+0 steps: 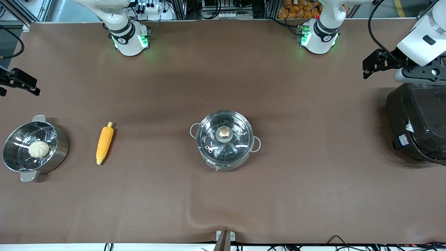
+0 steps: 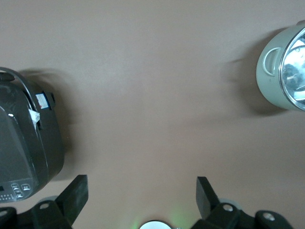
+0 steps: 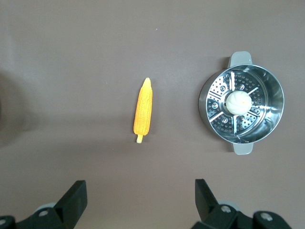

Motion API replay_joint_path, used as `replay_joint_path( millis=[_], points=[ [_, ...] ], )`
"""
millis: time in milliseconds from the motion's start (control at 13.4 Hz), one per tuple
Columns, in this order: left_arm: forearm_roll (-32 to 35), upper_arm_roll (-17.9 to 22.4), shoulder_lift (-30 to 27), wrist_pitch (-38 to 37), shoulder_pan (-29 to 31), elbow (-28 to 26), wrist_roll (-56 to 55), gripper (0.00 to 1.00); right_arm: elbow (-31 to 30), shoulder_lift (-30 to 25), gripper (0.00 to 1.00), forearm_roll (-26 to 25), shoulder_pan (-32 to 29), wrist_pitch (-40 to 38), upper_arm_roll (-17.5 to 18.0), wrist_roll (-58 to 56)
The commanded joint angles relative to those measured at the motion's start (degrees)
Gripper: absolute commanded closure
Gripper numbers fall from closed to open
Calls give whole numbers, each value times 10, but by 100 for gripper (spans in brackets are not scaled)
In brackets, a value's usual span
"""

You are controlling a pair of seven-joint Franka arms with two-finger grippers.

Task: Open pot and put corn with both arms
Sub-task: 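Move the left gripper toward the glass lid while the right gripper reaches the corn, then lower the left gripper onto the lid knob while the right gripper reaches the corn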

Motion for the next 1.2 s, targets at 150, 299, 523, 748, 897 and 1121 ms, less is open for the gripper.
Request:
replay_joint_path(
  millis=[150, 299, 523, 748, 897, 1121],
  points=[
    [-6, -6, 69, 1, -33, 44, -7, 0, -65, -4, 0, 2, 14, 78, -2, 8],
    [-11, -5, 90, 41, -53, 43, -28, 0, -101, 11, 0, 4, 19, 121, -2, 17],
    [-34, -15, 137, 113, -84, 44, -109, 0, -151, 45, 0, 4, 39, 212, -2, 32],
    [-33, -13, 197, 210, -158, 44, -217, 0, -171, 105, 0, 3, 32, 280, -3, 30],
    [-25, -8, 243, 287, -217, 44, -306, 0, -212, 119, 0, 2, 32, 346, -3, 32],
    [11, -8, 278, 339, -284, 44, -368, 0, -299, 155, 0, 1, 6, 477, -4, 30]
  ],
)
